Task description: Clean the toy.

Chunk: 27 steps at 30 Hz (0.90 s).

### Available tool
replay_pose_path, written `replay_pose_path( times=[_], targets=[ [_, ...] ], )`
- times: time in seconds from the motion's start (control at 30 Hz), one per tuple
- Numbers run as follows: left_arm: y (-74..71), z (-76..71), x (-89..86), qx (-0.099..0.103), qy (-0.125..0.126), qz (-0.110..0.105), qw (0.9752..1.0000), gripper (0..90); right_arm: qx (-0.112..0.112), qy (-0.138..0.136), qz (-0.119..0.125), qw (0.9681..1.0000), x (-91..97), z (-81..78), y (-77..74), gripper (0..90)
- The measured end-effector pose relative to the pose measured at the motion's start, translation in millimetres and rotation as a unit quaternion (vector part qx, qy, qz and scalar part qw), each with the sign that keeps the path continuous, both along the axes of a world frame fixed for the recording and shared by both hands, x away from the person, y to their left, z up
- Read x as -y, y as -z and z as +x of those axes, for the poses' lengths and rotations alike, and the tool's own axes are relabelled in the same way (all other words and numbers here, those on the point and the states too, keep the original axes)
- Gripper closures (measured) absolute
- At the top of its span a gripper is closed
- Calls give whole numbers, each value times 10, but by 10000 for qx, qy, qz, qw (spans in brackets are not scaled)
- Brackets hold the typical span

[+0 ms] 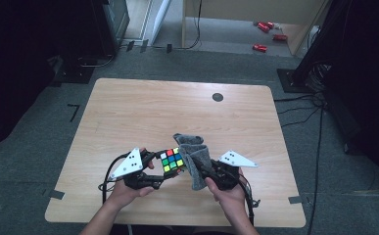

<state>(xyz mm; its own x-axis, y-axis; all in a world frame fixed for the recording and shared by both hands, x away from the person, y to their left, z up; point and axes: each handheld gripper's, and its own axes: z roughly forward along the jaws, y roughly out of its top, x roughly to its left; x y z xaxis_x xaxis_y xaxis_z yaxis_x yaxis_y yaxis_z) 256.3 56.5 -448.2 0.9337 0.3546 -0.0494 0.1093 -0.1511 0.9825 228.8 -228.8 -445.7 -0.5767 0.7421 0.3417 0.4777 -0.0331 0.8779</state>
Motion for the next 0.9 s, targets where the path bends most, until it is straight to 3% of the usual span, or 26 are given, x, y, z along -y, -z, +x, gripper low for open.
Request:
replay_pose_path(
  times=[0.1,0.2,0.33,0.5,0.57,0.67,0.8,0.9],
  targets=[
    [16,-12,37,-1,42,65,10000,346,347,35,202,9992,3,-74,-100,687],
    [6,-37,64,40,59,112,9999,346,464,-148,64,9988,-82,-103,-102,689],
    [23,-29,47,34,28,185,9998,345,266,-231,79,9993,-89,-55,-3,689],
    [-9,-12,17,6,20,-1,10000,345,-105,-189,-170,9996,-78,11,81,689],
    [-10,-4,-4,1,-11,-26,10000,345,-148,-179,-297,9993,-80,29,109,687],
    [-2,2,-8,10,-36,22,10000,346,-15,-61,-179,9998,-40,11,48,685],
    [12,-11,36,10,20,84,10000,345,404,49,120,9991,-5,-69,-69,681],
    [1,-40,59,87,0,150,9998,345,450,-109,-84,9989,-99,-88,-27,685]
  ],
)
